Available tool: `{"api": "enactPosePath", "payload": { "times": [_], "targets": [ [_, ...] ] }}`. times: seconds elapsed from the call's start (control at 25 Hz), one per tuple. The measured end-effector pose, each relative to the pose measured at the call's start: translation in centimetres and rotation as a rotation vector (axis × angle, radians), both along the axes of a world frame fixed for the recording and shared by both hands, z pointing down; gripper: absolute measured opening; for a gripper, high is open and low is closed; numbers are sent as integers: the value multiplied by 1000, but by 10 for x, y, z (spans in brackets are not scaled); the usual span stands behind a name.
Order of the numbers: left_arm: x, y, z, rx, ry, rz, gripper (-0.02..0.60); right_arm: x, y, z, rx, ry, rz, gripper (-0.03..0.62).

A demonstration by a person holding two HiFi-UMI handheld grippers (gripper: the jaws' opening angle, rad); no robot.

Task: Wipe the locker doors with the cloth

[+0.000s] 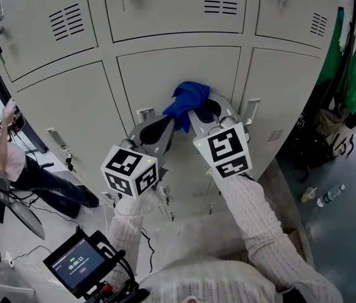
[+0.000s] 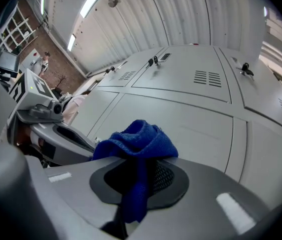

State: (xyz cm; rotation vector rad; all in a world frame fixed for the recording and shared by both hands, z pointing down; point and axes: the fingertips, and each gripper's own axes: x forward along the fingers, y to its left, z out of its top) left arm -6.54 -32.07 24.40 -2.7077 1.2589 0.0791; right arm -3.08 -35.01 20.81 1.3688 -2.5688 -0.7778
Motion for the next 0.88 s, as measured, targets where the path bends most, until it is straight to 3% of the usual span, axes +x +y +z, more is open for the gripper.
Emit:
{"api": "enactPosePath", "payload": {
  "times": [0.4, 0.88],
  "targets": [
    [8, 7, 56, -111, 13, 22, 0, 0, -1, 77, -131, 22, 11, 49],
    [-4, 17, 122, -247, 72, -24, 0, 0, -3, 161, -283, 19, 28, 49]
  ]
}}
